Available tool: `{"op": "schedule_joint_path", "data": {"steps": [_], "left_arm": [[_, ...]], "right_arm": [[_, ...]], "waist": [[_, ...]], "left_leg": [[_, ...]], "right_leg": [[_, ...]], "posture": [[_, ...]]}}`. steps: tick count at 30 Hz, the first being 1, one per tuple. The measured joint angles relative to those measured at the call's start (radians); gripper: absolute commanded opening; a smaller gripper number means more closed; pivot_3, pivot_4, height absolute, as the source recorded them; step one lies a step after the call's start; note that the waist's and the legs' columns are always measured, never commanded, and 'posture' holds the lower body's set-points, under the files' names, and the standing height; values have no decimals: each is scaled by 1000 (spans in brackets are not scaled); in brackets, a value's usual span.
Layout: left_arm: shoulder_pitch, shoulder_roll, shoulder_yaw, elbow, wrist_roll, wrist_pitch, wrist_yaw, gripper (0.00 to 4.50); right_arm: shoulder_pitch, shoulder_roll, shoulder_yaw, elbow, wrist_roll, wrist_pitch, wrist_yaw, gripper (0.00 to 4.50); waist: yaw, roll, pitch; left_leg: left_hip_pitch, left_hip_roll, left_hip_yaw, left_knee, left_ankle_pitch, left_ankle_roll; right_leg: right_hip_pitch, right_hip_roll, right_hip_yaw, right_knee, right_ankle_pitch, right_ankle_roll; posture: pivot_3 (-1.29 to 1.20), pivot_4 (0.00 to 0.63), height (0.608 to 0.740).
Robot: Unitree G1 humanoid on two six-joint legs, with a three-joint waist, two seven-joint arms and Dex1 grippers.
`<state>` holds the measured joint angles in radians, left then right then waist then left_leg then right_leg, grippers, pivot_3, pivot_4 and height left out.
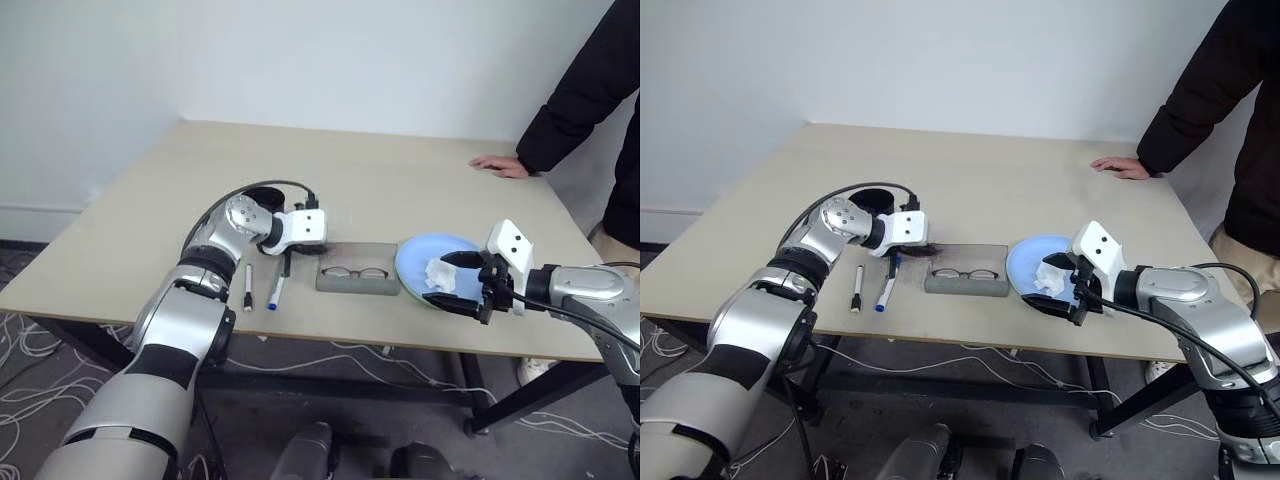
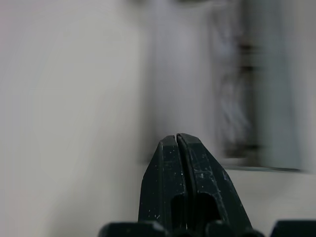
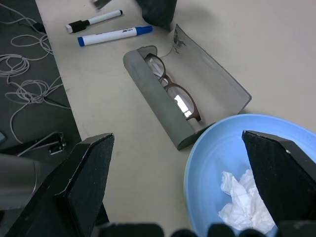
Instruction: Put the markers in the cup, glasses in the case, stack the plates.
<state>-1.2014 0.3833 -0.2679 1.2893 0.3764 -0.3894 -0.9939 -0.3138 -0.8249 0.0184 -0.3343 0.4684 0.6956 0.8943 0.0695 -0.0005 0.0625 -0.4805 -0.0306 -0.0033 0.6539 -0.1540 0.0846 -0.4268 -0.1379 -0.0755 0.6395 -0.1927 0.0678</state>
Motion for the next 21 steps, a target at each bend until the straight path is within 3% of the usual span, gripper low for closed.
{"op": "schedule_joint_path", "data": {"steps": [12,21], "left_arm": [[-37,-39,27,61,6,142,288,23],[-4,-142,-8,86,56,172,433,23]], "right_arm": [[0,6,1,0,0,0,-1,4500],[7,7,-4,-16,2,17,-23,4500]], "waist": [[1,0,0],[1,0,0]], "left_leg": [[0,0,0,0,0,0],[0,1,1,0,0,0]], "right_leg": [[0,0,0,0,1,1],[-1,0,0,0,2,1]], "posture": [[0,0,701],[0,0,701]]}}
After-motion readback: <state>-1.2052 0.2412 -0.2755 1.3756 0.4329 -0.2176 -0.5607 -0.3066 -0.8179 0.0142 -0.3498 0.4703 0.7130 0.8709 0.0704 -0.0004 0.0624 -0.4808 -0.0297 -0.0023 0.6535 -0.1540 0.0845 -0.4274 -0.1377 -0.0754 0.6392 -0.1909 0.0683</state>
